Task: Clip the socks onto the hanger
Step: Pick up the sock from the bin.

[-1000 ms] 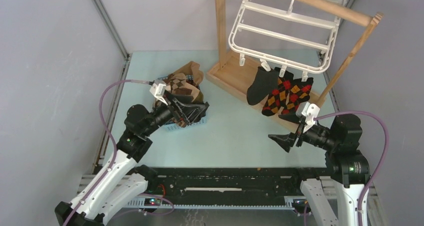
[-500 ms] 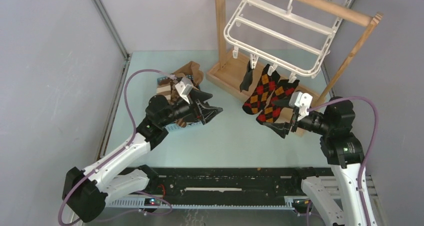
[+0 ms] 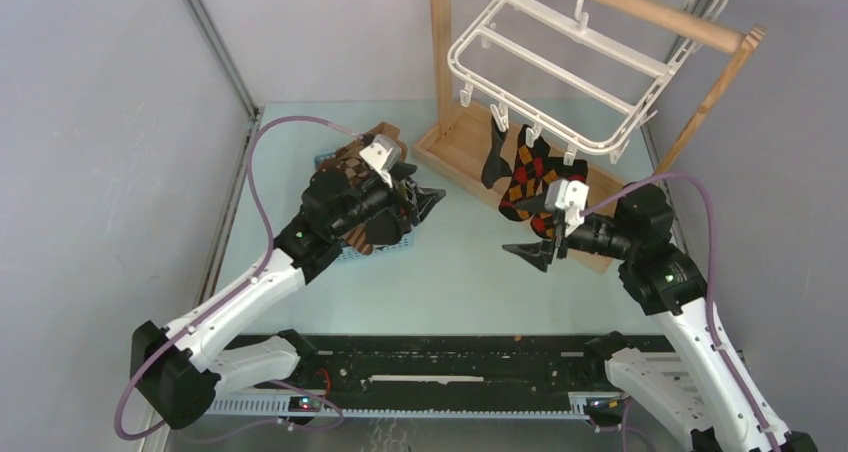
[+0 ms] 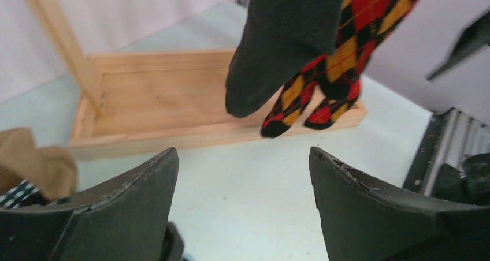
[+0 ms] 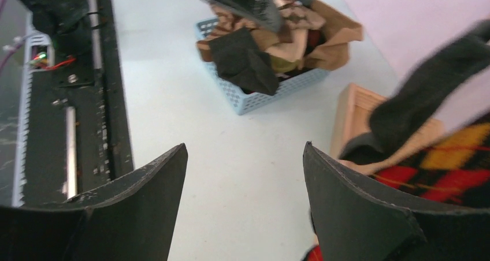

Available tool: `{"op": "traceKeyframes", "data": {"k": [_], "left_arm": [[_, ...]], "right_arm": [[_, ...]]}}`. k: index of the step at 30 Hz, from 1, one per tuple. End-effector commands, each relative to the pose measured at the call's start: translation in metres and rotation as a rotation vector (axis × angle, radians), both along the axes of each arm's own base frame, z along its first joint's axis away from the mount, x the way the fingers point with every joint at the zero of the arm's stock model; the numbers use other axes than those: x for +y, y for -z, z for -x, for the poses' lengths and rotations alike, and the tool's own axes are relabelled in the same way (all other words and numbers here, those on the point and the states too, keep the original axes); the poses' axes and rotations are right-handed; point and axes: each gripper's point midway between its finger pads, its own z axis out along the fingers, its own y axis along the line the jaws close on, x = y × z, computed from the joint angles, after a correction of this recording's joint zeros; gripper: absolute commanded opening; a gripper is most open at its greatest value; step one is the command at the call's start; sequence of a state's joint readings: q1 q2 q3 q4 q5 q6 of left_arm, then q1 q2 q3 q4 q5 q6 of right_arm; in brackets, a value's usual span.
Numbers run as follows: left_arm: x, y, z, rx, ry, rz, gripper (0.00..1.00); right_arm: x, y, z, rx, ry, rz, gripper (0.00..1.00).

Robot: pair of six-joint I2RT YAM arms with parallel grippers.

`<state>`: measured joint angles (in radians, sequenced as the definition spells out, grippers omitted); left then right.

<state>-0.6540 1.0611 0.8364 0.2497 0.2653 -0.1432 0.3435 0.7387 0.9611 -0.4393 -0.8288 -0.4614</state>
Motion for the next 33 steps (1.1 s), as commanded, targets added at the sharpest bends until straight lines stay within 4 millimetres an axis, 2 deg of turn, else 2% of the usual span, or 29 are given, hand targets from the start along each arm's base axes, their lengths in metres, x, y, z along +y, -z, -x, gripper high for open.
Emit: {"op": "traceKeyframes", "data": {"k": [1, 6, 11, 14, 19, 22, 27, 33], "left_arm": [[0.038, 0.019, -0.003, 0.114, -0.132, -0.227, 0.87], [0.064, 0.054, 0.007, 0.256, -0.215, -0.343, 0.85], [0.073, 0.079, 0.013, 0.35, -0.238, -0.412, 0.72], [0.073, 0.085, 0.007, 0.392, -0.26, -0.451, 0.67], [0.069, 0.083, -0.014, 0.37, -0.267, -0.544, 0.67], [0.067, 0.086, -0.024, 0.351, -0.236, -0.645, 0.67], [0.074, 0.111, -0.028, 0.409, -0.211, -0.834, 0.68], [0.069, 0.13, -0.032, 0.434, -0.166, -0.897, 0.67]], "right_arm": [[0.016, 0.019, 0.013, 0.037, -0.065, 0.035, 0.81], [0.028, 0.041, 0.016, 0.067, -0.117, 0.13, 0.82], [0.036, 0.048, 0.01, 0.135, -0.155, 0.159, 0.82], [0.038, 0.05, 0.008, 0.144, -0.158, 0.133, 0.81], [0.037, 0.055, 0.011, 0.155, -0.155, 0.11, 0.8], [0.033, 0.049, 0.01, 0.168, -0.132, 0.063, 0.79], [0.014, 0.043, 0.007, 0.202, -0.057, -0.016, 0.76], [0.0, 0.045, 0.008, 0.215, -0.002, -0.053, 0.74]]}}
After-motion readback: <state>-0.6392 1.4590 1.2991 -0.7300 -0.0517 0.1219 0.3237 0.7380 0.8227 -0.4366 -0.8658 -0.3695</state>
